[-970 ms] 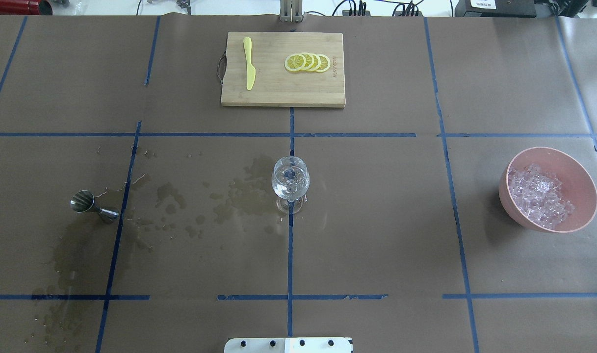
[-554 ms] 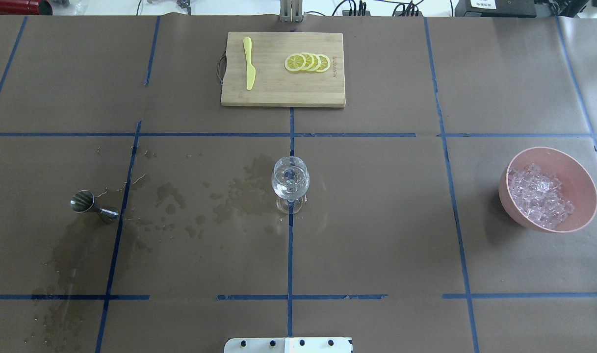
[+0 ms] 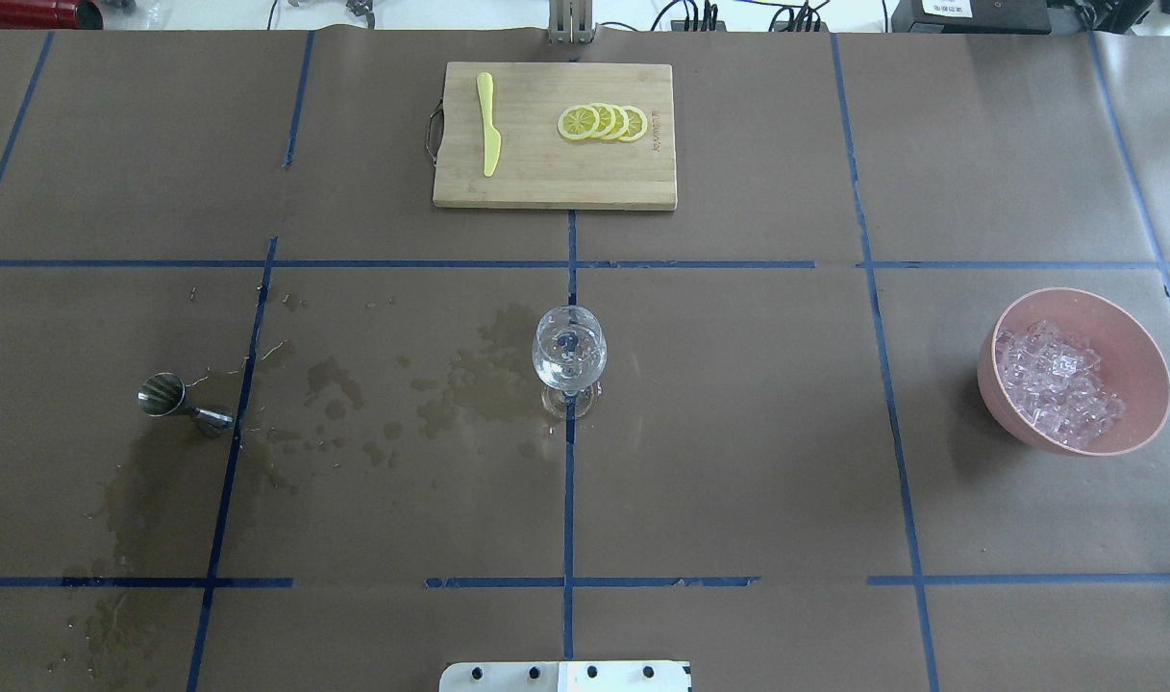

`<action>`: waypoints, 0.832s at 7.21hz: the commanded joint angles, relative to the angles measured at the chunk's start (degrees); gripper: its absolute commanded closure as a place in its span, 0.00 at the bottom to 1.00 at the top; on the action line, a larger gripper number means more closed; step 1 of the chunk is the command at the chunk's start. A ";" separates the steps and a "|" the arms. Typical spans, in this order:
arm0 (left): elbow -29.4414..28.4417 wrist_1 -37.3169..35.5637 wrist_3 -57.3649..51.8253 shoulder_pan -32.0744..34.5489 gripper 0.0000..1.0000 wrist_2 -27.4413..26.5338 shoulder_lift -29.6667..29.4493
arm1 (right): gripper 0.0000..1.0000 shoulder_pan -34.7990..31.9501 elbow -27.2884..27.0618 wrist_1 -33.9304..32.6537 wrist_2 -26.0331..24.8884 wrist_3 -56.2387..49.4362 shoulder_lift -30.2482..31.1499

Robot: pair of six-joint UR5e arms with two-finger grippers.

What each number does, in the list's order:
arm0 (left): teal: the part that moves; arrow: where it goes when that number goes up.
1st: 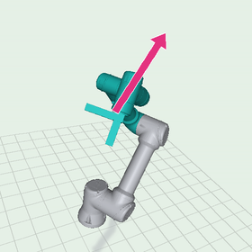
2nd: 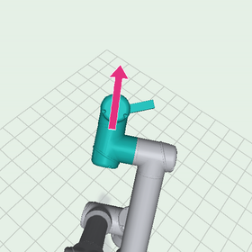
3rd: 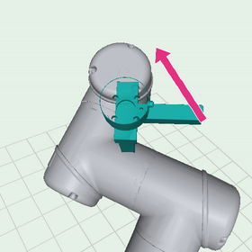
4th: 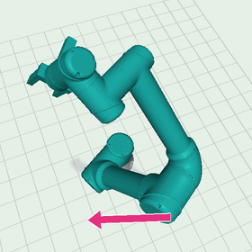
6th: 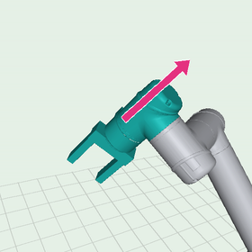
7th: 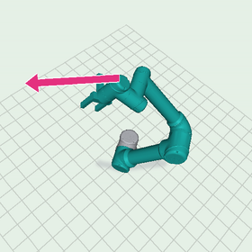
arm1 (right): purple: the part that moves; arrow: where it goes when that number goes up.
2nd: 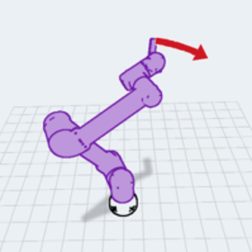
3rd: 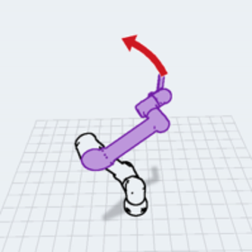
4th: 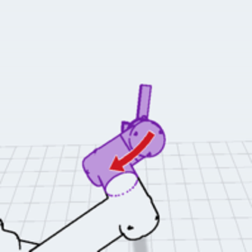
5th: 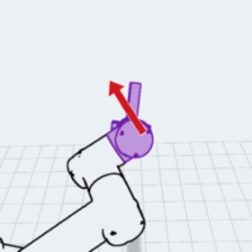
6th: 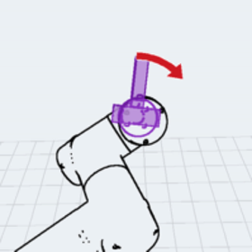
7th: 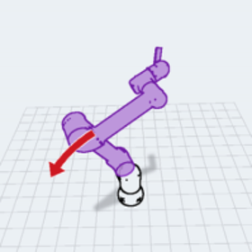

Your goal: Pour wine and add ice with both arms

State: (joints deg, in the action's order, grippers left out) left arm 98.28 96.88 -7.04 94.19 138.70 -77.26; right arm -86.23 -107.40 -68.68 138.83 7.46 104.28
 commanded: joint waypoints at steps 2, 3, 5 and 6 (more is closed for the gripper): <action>-0.02 2.77 -0.08 -0.15 0.00 1.22 0.09 | 0.00 10.77 -9.11 0.30 -2.49 15.60 0.49; -0.11 3.05 -0.17 -0.15 0.00 1.22 0.09 | 0.00 15.86 -8.96 4.91 -5.21 20.61 0.49; -0.28 4.45 -0.17 -0.15 0.00 1.22 0.09 | 0.00 26.15 -4.34 15.47 -16.54 26.72 -0.04; -0.55 4.63 -0.17 -0.23 0.00 1.22 0.09 | 0.00 28.46 -3.00 17.33 -18.32 27.94 -0.13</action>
State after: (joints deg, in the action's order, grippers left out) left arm 98.00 100.92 -7.20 94.00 139.94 -77.20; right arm -61.94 -112.65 -55.02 124.11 33.30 104.41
